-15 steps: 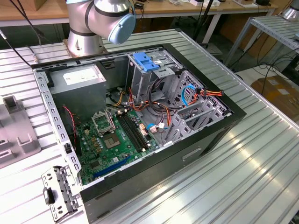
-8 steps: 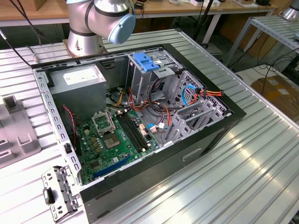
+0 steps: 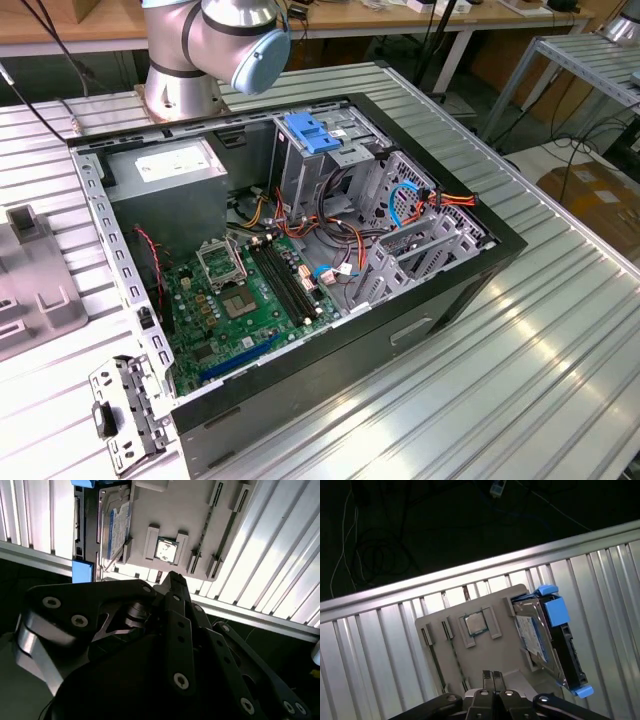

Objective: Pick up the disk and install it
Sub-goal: 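Pick up the disk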

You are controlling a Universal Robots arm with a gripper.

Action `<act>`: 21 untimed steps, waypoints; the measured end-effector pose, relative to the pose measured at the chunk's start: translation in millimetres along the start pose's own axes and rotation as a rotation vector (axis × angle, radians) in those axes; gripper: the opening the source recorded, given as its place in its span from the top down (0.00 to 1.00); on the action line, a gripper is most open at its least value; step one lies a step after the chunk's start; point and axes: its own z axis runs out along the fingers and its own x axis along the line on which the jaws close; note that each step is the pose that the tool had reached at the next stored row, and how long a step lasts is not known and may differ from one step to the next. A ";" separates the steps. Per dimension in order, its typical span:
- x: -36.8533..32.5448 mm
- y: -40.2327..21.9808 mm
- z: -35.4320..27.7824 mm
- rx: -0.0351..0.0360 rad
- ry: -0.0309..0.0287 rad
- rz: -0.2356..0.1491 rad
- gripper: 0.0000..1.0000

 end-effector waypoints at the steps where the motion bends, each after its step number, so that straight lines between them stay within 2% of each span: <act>1: 0.0 0.0 0.0 -0.0003 0.0005 -0.011 0.89; 21: 0.0 0.0 0.0 -0.0065 0.0117 -0.264 0.89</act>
